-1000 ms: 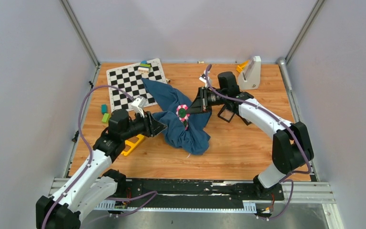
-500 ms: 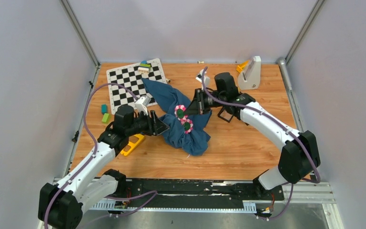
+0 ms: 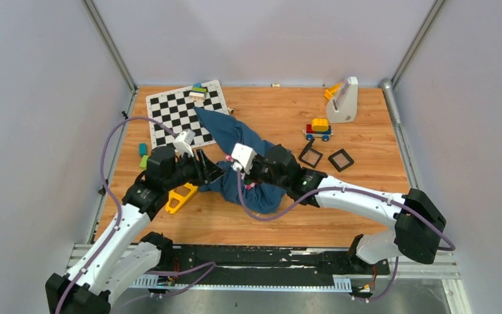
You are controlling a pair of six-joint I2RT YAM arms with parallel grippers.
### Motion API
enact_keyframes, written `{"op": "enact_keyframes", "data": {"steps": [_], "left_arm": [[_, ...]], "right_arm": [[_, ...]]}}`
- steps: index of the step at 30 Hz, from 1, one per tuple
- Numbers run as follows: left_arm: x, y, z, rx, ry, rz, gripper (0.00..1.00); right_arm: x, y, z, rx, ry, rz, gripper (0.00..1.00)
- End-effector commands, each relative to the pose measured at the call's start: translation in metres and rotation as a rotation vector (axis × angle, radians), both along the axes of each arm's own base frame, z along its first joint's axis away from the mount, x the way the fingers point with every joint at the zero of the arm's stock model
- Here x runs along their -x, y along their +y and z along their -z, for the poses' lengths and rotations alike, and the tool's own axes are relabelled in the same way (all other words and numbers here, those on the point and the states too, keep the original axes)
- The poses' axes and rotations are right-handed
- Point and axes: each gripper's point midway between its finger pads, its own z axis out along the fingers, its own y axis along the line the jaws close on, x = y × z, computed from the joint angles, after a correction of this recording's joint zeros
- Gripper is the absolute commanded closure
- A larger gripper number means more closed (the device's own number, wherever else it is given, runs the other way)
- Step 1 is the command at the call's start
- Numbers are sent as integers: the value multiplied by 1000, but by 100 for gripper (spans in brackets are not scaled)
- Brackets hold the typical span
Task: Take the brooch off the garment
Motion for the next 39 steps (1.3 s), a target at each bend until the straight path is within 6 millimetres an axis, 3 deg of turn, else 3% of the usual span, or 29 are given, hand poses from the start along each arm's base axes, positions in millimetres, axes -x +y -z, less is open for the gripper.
{"op": "enact_keyframes", "data": {"steps": [1, 5, 7, 11, 16, 24, 31, 34, 39], "left_arm": [[10, 7, -36, 78, -12, -56, 50], [18, -2, -34, 185, 64, -37, 48], [18, -5, -38, 231, 72, -27, 39], [14, -4, -35, 238, 85, -45, 32], [10, -11, -27, 262, 126, -24, 33], [-4, 1, -17, 211, 124, -88, 49], [-1, 18, -12, 205, 126, -142, 42], [0, 20, -3, 199, 150, -162, 35], [-3, 16, 13, 214, 209, -156, 34]], "right_arm": [[-20, -7, -50, 39, -498, 13, 100], [-5, -2, -42, 60, -689, -24, 100], [-3, 1, -38, 72, -703, -26, 100], [7, 6, -40, 45, -718, -48, 100], [12, 15, -35, 64, -712, -87, 100], [25, 24, -14, 82, -694, -165, 100], [28, 29, 19, 148, -618, -223, 100], [31, 33, 28, 157, -608, -249, 100], [30, 38, 34, 159, -590, -258, 100]]}}
